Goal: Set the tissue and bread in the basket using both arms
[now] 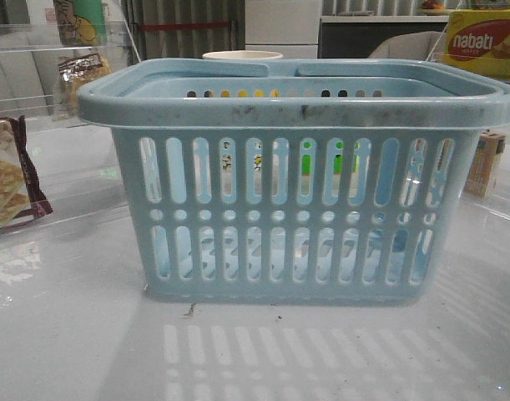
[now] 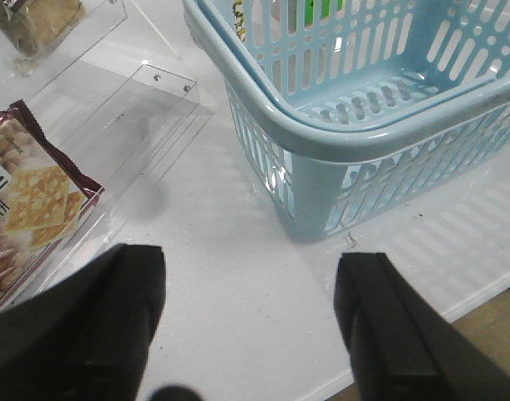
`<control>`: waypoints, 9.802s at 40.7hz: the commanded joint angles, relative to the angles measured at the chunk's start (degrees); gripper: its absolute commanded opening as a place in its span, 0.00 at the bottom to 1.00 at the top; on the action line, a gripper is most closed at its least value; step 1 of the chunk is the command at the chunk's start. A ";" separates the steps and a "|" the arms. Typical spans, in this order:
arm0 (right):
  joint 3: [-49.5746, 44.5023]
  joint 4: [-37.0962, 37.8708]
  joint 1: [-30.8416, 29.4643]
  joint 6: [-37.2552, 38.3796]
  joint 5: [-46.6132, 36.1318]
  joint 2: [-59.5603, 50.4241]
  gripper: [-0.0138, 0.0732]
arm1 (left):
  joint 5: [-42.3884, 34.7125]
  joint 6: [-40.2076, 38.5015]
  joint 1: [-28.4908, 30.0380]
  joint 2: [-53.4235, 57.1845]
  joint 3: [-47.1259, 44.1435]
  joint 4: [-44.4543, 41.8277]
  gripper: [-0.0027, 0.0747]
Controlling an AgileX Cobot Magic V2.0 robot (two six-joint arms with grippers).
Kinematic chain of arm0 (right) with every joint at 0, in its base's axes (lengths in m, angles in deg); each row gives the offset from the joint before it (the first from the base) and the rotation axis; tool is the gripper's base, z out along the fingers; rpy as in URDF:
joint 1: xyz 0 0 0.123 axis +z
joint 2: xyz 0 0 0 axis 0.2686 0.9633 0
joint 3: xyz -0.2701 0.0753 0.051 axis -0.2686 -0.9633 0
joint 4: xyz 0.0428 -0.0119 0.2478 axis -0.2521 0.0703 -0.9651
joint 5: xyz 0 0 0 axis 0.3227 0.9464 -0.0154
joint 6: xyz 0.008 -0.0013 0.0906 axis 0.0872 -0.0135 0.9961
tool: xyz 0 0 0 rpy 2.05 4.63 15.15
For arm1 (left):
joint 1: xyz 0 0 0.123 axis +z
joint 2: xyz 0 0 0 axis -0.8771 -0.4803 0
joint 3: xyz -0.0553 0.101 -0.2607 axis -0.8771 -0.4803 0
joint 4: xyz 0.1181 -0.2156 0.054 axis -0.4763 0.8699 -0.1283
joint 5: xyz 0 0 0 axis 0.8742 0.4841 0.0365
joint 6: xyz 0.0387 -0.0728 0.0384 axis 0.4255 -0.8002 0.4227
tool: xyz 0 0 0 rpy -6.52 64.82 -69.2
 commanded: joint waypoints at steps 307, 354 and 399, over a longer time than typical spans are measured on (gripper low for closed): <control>-40.78 1.63 43.58 -0.84 2.17 -68.25 0.79 | 9.22 -1.04 -9.34 -8.57 18.71 -3.04 0.62; -51.92 3.66 43.58 -0.90 6.74 -83.81 0.28 | 0.55 -3.10 -9.34 8.53 1.07 -2.50 0.21; -51.92 3.66 43.58 -0.90 7.52 -83.81 0.22 | -18.64 -3.10 14.60 29.46 -17.30 -2.63 0.15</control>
